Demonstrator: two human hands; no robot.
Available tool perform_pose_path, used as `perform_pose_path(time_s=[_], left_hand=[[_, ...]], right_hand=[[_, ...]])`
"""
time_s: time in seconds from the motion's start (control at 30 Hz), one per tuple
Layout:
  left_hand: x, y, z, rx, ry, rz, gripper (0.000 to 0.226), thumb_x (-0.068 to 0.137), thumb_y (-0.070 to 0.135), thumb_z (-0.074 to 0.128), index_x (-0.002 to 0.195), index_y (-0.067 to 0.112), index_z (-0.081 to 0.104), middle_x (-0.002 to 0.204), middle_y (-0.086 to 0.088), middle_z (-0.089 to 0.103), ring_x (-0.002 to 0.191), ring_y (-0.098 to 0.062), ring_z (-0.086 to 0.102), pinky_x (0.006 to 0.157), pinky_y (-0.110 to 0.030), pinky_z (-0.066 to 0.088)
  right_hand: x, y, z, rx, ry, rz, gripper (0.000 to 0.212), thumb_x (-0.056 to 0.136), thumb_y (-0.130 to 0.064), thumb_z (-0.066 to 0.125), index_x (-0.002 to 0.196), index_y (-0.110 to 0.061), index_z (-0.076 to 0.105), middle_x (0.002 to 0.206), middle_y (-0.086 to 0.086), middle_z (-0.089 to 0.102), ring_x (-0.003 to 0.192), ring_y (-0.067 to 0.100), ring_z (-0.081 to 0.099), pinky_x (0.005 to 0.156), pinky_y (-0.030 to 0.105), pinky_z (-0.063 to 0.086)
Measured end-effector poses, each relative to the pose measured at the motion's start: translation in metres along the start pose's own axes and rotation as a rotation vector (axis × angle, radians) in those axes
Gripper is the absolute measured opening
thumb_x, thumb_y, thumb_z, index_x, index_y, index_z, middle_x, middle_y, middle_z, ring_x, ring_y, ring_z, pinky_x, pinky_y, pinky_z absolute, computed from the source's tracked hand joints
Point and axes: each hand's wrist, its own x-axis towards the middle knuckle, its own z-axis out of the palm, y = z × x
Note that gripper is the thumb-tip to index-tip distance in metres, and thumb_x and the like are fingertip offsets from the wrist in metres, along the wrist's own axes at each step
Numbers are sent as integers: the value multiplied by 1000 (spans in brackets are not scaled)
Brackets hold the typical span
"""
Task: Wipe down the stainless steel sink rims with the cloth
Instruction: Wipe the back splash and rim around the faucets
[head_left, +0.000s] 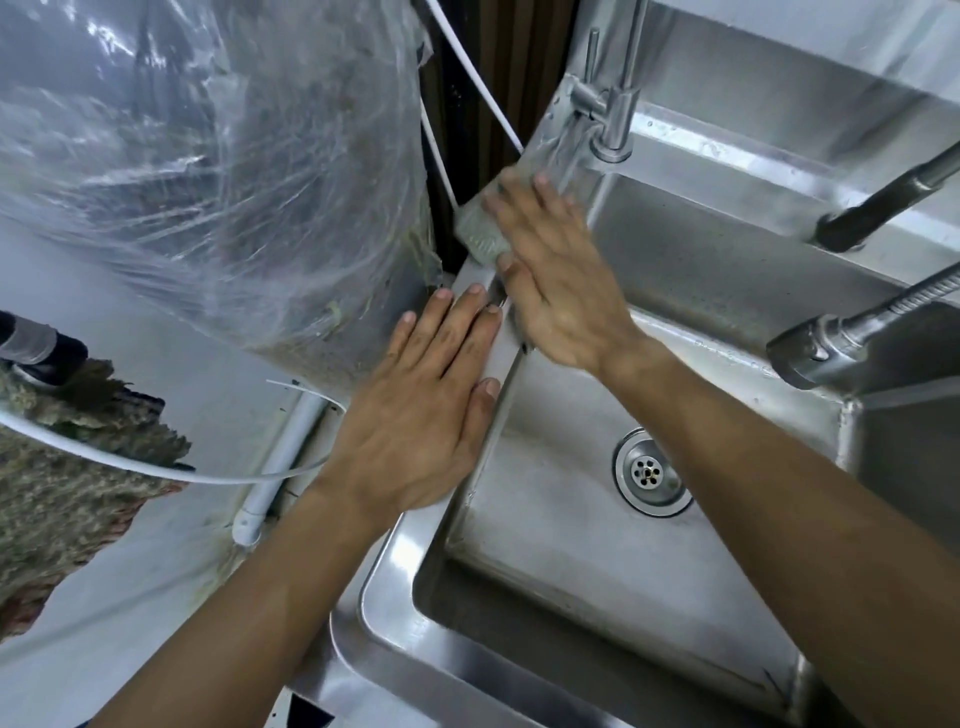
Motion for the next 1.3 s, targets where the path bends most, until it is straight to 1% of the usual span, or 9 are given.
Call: perform_pose_path(time_s=[0.1,0.23,0.37,0.57,0.7,0.8,0.93,1.03,1.3], left_hand=[[16,0,1,52,-9,33,63,109,39,24,162,5,25,172,-13,16,161,-28,7,131,-45,7],[20,3,3,105,-10,35,65,109,42,24,162,5,24,173,-12,13,161,-28,6,130,-47,9],[19,4,3,100,-10,25,64,109,43,23,163,8,24,173,-9,12,161,-25,4,130,-48,10],[21,3,1,78,-27,30,64,109,42,26,163,9,23,174,-8,10,161,-25,1,130,-47,9],[19,5,1,76,-28,20,64,109,42,27,163,8,24,173,-8,12,161,-25,2,130,-49,12],[19,6,0,90,-28,20,64,109,42,29,163,8,26,173,-8,13,161,-25,3,129,-50,14],[19,4,0,101,-40,22,64,109,42,29,163,9,24,174,-7,10,161,-24,1,129,-50,13],[19,4,0,101,-49,19,64,109,44,28,164,10,22,174,-7,9,161,-23,0,130,-49,13],[19,5,-1,86,-54,12,65,109,44,24,164,10,21,174,-7,8,161,-23,0,129,-50,15]], right_hand=[[-2,12,-3,-20,-74,-96,54,110,-29,28,163,-18,26,173,3,17,161,22,3,131,42,-1],[39,37,-19,-50,-85,59,58,112,-39,17,166,-17,16,174,3,7,161,19,-3,131,43,-3],[43,27,-18,-12,-75,180,61,112,-43,15,166,-15,7,174,2,-2,160,18,-11,128,36,-13],[38,36,-23,-51,-167,25,60,112,-44,13,166,-20,7,174,-1,-3,160,13,-11,130,37,-10],[65,48,-32,-78,-123,112,59,113,-41,16,166,-15,11,175,3,2,161,17,-5,131,40,-3],[54,36,-24,-96,-80,153,60,113,-38,17,165,-9,8,174,9,1,161,21,-6,129,34,-10],[45,29,-20,-15,11,59,53,113,-29,29,161,-5,29,171,12,23,160,24,12,126,27,-5],[64,38,-19,41,25,62,51,111,-28,33,157,-8,39,167,9,33,158,22,20,130,32,5],[80,30,-23,-4,-14,229,57,112,-35,24,165,-12,20,174,4,10,161,18,0,129,33,-4]])
